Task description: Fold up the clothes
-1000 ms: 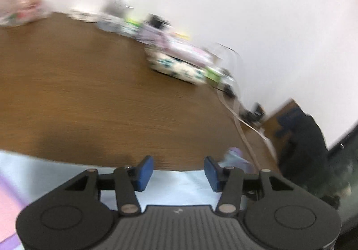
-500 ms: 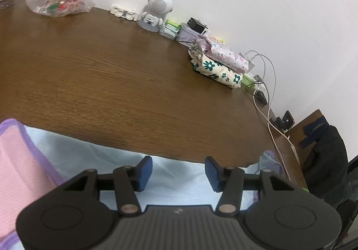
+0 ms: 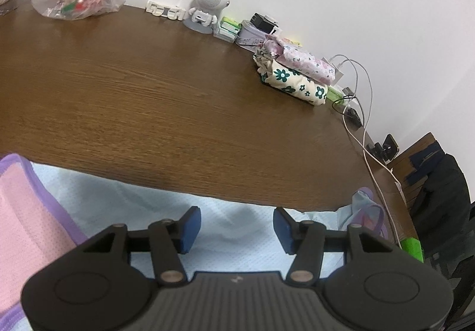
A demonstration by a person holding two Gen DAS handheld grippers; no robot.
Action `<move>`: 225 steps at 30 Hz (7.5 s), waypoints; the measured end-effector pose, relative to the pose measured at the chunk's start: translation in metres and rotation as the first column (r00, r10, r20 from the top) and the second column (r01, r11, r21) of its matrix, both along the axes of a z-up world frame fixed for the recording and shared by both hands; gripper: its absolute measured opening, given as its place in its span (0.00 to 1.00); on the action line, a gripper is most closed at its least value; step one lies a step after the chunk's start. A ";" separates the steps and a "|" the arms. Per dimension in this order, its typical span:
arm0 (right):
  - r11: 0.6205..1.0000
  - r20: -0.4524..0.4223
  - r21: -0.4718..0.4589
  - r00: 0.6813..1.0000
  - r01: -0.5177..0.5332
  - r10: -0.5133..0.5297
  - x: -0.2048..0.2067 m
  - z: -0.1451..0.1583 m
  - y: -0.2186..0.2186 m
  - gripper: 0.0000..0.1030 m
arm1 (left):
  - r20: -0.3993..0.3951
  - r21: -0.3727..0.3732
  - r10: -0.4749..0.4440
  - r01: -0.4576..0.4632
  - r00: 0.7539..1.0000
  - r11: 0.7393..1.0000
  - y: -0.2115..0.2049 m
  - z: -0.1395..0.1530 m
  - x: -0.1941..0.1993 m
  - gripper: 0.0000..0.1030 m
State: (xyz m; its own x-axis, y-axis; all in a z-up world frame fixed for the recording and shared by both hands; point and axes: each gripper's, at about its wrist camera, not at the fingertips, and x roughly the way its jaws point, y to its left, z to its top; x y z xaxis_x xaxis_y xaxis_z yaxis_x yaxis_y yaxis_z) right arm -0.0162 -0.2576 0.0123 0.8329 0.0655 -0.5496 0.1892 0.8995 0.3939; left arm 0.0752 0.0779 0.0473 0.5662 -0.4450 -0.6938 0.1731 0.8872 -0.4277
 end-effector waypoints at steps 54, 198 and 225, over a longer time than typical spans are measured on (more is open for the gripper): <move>0.355 -0.239 -0.554 0.553 -0.753 0.798 0.076 0.196 0.106 0.48 | 0.094 0.191 0.228 -0.242 0.969 0.951 0.089 0.013 -0.120 0.60; 0.554 0.035 -0.300 0.571 -0.777 0.820 -0.141 0.017 0.036 0.37 | 0.332 0.312 -0.498 0.405 0.801 0.859 -0.052 -0.035 -0.220 0.37; 0.503 0.085 -0.308 0.503 -0.808 0.860 -0.144 0.017 0.027 0.05 | 0.401 0.201 -0.566 0.534 0.720 0.821 -0.030 -0.022 -0.220 0.06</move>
State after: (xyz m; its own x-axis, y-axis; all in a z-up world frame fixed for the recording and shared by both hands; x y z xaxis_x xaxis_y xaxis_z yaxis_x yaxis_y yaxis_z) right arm -0.1605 -0.2310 0.0295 0.5350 0.7022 -0.4698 -0.7526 0.6488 0.1126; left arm -0.1452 0.0480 0.0258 0.4772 -0.7344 -0.4826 0.7880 0.6007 -0.1350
